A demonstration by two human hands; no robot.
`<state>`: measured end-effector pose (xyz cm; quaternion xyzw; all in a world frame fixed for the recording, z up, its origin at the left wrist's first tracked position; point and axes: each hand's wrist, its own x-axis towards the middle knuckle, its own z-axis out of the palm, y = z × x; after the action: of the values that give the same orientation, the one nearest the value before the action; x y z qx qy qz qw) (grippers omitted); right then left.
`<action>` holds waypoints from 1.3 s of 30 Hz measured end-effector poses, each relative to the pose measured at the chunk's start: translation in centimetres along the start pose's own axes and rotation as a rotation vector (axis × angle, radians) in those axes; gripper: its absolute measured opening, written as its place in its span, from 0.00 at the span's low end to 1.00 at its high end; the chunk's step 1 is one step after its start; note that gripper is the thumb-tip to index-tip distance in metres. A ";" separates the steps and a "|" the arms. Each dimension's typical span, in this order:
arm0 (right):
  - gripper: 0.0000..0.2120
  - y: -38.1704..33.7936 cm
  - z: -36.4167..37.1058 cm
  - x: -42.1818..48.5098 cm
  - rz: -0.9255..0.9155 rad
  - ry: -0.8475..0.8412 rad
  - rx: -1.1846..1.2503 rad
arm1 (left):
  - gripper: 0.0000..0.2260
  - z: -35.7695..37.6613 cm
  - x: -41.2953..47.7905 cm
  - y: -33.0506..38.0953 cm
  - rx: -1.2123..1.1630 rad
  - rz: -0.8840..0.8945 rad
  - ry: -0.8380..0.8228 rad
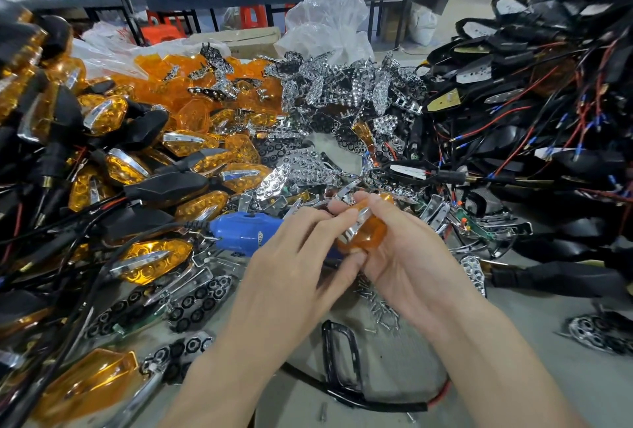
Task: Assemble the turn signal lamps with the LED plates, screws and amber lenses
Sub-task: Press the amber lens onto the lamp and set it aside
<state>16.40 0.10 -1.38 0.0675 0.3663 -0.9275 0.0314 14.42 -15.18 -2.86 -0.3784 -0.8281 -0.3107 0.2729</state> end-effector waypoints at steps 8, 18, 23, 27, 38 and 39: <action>0.13 -0.7 0.2 -0.3 0.077 -0.099 0.039 | 0.14 -1.0 0.3 0.2 -0.283 -0.179 0.054; 0.09 -1.0 0.7 -0.8 0.095 -0.044 0.015 | 0.15 -1.7 0.2 -0.3 -0.364 -0.191 -0.003; 0.08 -0.9 0.8 -0.7 0.084 -0.054 -0.032 | 0.17 -1.4 0.2 -0.9 -0.247 -0.140 -0.023; 0.13 -0.6 0.7 -0.7 0.045 -0.097 -0.150 | 0.14 -1.4 0.2 -0.9 -0.283 -0.197 0.024; 0.04 0.7 0.9 -0.7 -0.361 -0.038 -0.539 | 0.16 -1.6 0.3 -0.6 -0.448 -0.383 0.019; 0.05 0.9 0.8 -0.6 -0.390 0.003 -0.580 | 0.15 -1.5 0.2 -0.6 -0.455 -0.400 -0.010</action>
<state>17.00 -1.06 -1.30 -0.0143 0.6205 -0.7734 -0.1290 14.17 -16.47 -1.89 -0.2608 -0.7966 -0.5340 0.1106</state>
